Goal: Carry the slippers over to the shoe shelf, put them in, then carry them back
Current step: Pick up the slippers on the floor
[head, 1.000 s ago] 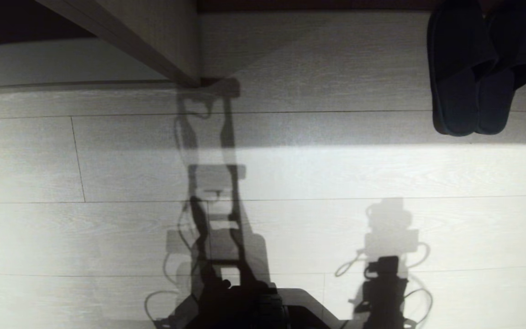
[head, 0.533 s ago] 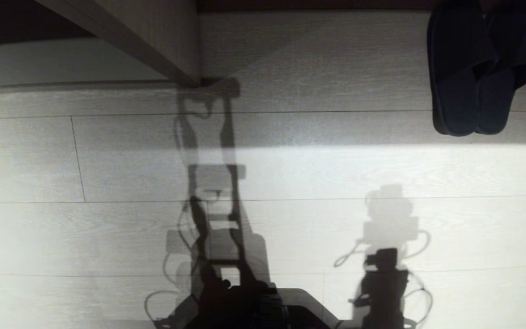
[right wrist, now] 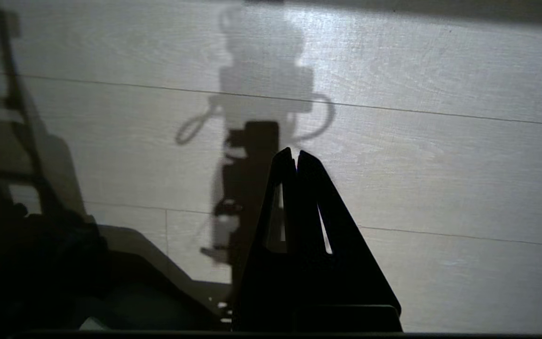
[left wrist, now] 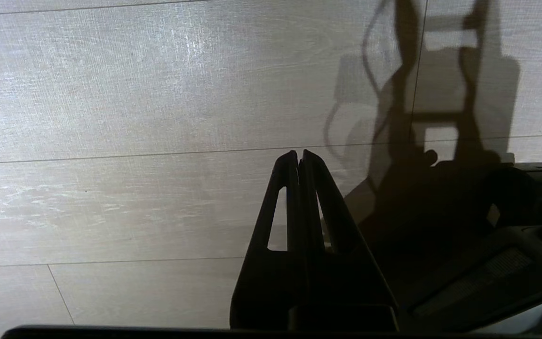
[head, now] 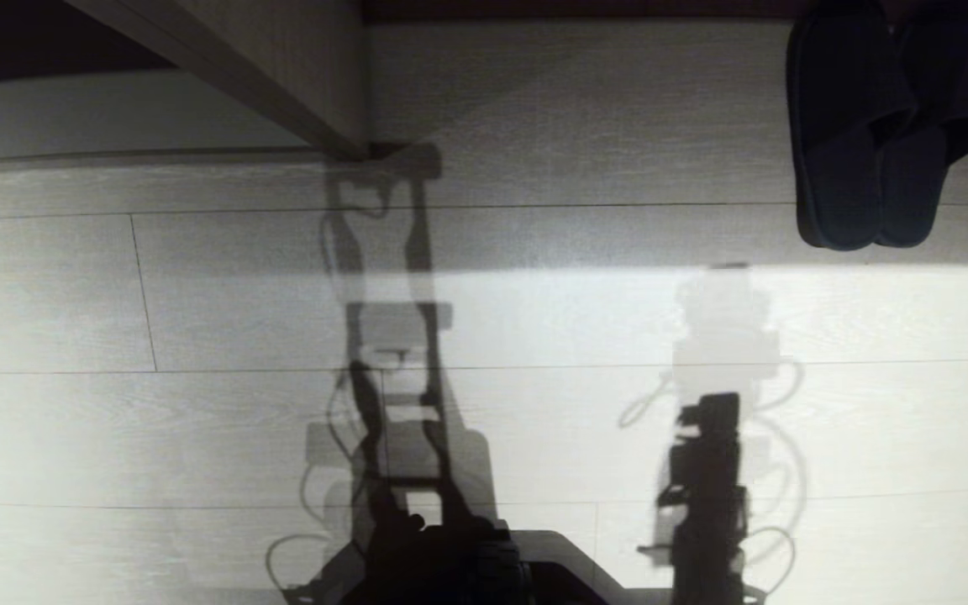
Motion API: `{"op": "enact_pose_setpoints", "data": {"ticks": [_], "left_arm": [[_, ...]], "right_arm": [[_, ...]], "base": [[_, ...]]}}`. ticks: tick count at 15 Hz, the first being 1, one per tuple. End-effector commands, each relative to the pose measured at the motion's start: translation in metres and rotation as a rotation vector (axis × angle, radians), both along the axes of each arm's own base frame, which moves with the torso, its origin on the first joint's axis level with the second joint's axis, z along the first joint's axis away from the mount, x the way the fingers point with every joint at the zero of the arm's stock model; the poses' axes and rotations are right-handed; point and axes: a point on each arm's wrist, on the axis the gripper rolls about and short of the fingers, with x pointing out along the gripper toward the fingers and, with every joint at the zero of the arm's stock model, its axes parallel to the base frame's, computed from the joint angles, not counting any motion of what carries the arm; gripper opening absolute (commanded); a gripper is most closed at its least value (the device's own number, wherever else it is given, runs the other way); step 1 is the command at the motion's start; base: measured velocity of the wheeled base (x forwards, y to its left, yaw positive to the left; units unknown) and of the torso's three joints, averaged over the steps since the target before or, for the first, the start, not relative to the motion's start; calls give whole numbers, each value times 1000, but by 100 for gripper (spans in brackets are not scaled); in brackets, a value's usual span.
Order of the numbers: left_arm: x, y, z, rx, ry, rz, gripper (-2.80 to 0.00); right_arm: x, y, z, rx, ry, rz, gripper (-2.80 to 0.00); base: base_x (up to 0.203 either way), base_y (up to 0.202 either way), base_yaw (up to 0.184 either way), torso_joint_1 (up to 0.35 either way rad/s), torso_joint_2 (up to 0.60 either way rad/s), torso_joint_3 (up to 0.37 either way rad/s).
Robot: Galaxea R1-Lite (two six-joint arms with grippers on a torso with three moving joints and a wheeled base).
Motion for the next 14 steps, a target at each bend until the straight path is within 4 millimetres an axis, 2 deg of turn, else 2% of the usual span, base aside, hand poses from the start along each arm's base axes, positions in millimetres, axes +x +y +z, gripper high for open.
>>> {"op": "enact_pose_setpoints", "data": {"ticks": [1, 3, 9, 14], "left_arm": [[0, 0, 0, 0, 0, 0, -280], [0, 0, 0, -1, 0, 0, -280], [0, 0, 0, 0, 0, 0, -280], [0, 0, 0, -1, 0, 0, -280]], "right_arm": [[39, -1, 12, -4, 111, -61, -280], [65, -3, 18, -11, 140, -149, -280], [126, -11, 2, -31, 327, -320, -280], [167, -29, 2, -28, 299, -419, -280]], "base": [[0, 0, 0, 0, 0, 0], [0, 0, 0, 0, 0, 0], [0, 0, 0, 0, 0, 0], [0, 0, 0, 0, 0, 0]]}}
